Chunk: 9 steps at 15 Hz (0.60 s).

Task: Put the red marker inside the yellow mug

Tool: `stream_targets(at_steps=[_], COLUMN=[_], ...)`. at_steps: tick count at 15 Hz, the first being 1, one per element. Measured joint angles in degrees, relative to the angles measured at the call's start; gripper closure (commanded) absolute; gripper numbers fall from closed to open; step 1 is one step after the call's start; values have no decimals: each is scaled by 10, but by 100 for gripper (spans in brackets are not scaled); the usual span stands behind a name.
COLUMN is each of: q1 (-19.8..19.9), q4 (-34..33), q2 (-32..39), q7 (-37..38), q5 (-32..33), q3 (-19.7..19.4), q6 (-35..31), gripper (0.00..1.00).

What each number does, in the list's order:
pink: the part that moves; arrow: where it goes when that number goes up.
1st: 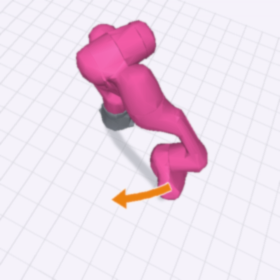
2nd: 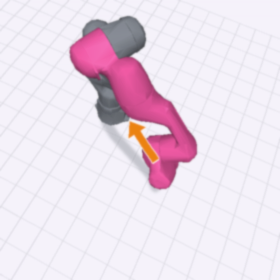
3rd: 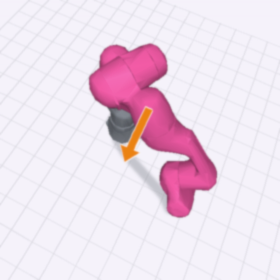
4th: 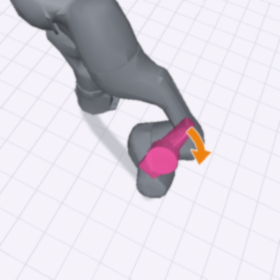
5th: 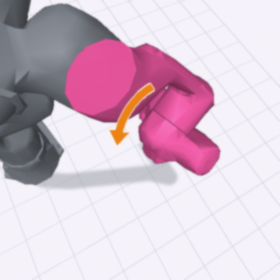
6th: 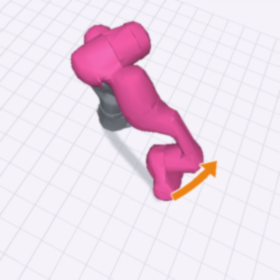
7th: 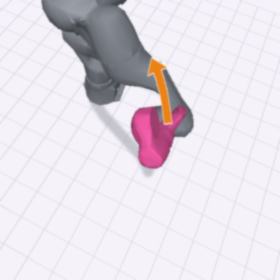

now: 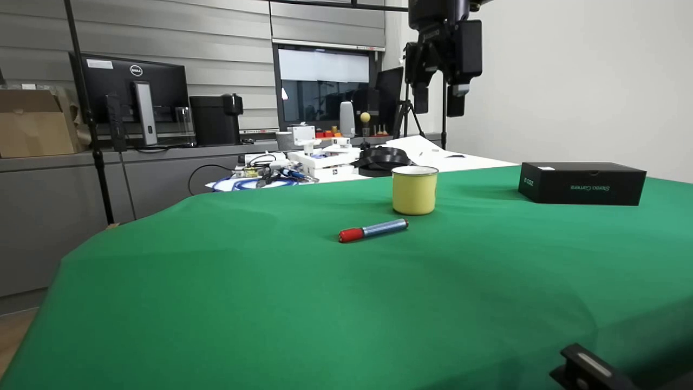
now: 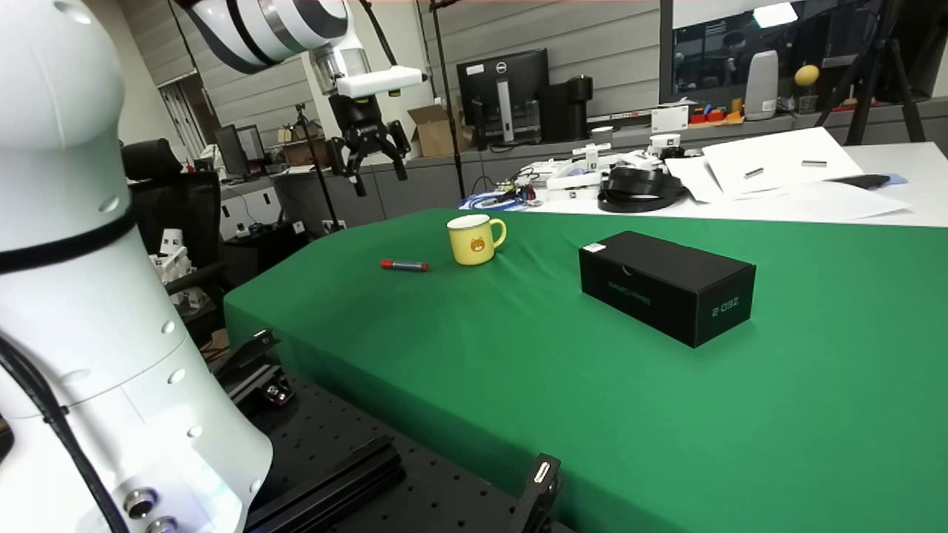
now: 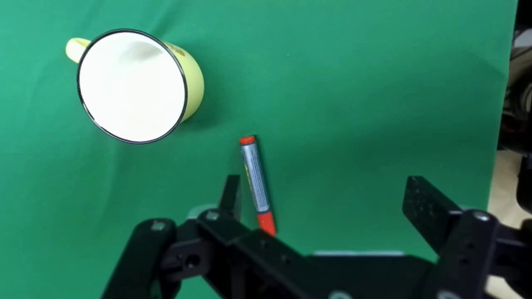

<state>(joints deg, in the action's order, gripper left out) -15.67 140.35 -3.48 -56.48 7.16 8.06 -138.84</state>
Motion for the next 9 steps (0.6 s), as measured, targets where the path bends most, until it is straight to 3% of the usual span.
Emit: stream_targets(at_steps=[4,9], q1=[12,30], q4=[-21,-50], q2=[55,135], q7=[0,-6], q5=[68,70], q3=[7,14], q6=[-49,-99], gripper=[0,0])
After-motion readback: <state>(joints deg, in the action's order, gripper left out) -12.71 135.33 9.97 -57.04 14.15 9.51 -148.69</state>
